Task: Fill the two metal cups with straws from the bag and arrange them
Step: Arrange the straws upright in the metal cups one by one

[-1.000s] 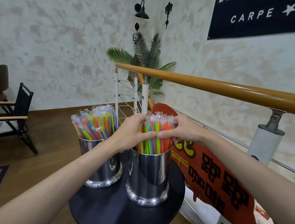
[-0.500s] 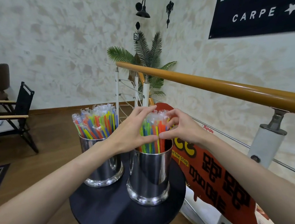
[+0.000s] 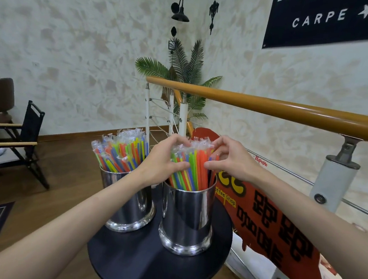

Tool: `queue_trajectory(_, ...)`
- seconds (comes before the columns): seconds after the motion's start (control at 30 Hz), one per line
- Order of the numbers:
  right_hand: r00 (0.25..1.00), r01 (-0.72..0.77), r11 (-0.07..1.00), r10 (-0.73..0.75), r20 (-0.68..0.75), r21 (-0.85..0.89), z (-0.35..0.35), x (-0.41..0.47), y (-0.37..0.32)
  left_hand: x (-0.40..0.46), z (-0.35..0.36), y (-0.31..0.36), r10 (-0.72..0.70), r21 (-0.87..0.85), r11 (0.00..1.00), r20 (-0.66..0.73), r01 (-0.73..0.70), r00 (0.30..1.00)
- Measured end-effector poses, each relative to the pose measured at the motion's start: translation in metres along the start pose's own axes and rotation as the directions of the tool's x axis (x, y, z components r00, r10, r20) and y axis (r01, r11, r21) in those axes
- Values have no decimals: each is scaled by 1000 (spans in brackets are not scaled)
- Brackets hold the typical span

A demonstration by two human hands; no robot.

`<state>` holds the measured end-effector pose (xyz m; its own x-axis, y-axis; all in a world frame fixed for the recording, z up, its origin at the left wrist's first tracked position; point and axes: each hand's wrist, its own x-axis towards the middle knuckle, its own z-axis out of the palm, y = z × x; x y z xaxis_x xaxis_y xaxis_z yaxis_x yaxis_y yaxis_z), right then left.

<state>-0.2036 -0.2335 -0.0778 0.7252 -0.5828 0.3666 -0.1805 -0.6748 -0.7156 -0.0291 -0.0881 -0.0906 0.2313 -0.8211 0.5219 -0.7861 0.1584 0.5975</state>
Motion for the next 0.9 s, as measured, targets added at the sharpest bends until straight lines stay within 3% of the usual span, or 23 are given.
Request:
queue_trajectory(0.37, 1000, -15, 997, 16, 12, -70, -2, -5, -1, 0, 1, -3, -12, 46, 999, 31, 10, 999)
queue_trajectory(0.5, 998, -68, 997, 68, -7, -23, -1, -8, -4, -3, 4, 0, 6, 86, 996, 29, -8, 1000)
queue_trajectory(0.67, 979, -143, 989, 149, 141, -48, -2, -6, 5, -3, 5, 6, -22, -20, 1000, 66, 24, 998)
queue_trajectory(0.8, 979, 18, 999, -10, 202, -37, 7, -6, 4, -2, 11, 12, -56, -109, 992, 28, 59, 998)
queue_trajectory(0.9, 983, 74, 997, -70, 169, -19, 11, -6, 6, 0, 18, 13, -48, -46, 998, -45, 46, 998)
